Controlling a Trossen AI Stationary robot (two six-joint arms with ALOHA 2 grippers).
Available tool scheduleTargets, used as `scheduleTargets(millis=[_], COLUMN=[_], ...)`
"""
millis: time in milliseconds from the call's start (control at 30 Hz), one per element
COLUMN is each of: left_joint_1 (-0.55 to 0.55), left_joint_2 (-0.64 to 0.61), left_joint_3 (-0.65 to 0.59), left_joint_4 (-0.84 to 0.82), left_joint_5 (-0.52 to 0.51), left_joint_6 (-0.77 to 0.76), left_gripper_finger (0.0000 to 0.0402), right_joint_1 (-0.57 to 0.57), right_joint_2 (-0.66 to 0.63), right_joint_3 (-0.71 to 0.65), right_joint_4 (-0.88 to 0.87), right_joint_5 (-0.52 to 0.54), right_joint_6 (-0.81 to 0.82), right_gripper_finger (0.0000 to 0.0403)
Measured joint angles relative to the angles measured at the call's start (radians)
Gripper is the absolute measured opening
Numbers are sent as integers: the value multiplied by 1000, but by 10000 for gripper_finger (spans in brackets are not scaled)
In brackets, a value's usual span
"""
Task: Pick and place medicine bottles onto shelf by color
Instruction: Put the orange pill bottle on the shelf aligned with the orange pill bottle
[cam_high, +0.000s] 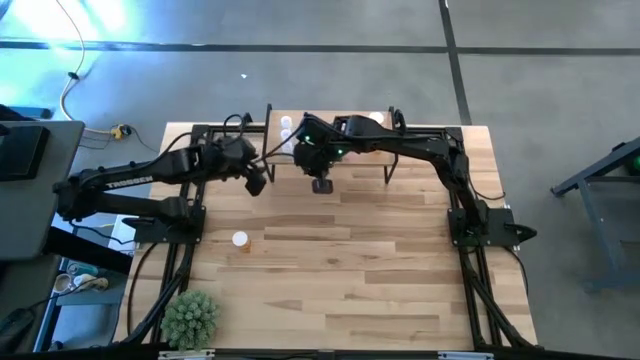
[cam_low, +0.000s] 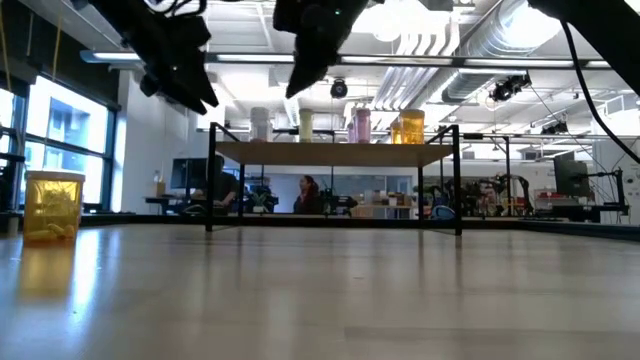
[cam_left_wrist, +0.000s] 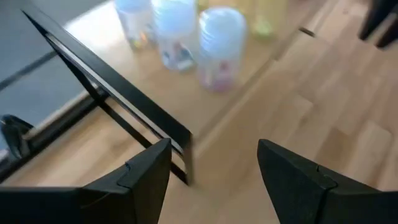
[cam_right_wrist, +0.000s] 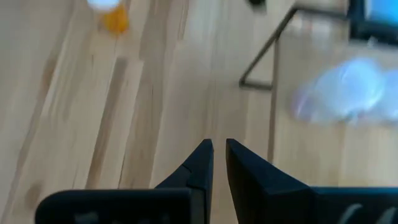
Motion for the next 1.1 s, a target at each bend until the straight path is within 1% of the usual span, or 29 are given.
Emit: scheduleTargets(millis=[167,333,467,600,800,900,967,1100], left_joint_1=[-102,-211,-285,-356,-452,-498,-527,-567], left_joint_2=[-32,-35,-34,-35,-35,-35,-35,-35], left_joint_3=[-17,-56,-77,-79,-80,-80,-80,-80], left_joint_4=[-31,-41,-51,-82,-103,-108,-124,-175], left_joint_5=[-17,-53,-53,-51,-57,-68,-79,-72], left_joint_6=[-64,-163,-238,-299,-354,-385,-409,-465], left_gripper_finger=[229,229,229,229,229,229,229,229], right_joint_1=[31,74,111,133,149,159,170,198], right_joint_2=[0,0,0,-14,-76,-135,-194,-335], right_joint_3=[3,-6,-6,-6,-15,-87,-183,-411], right_joint_4=[-153,-271,-342,-399,-410,-402,-357,-208], right_joint_5=[3,3,3,3,7,49,94,143], right_joint_6=[0,0,8,34,79,129,163,247], right_gripper_finger=[34,34,34,34,34,34,34,34])
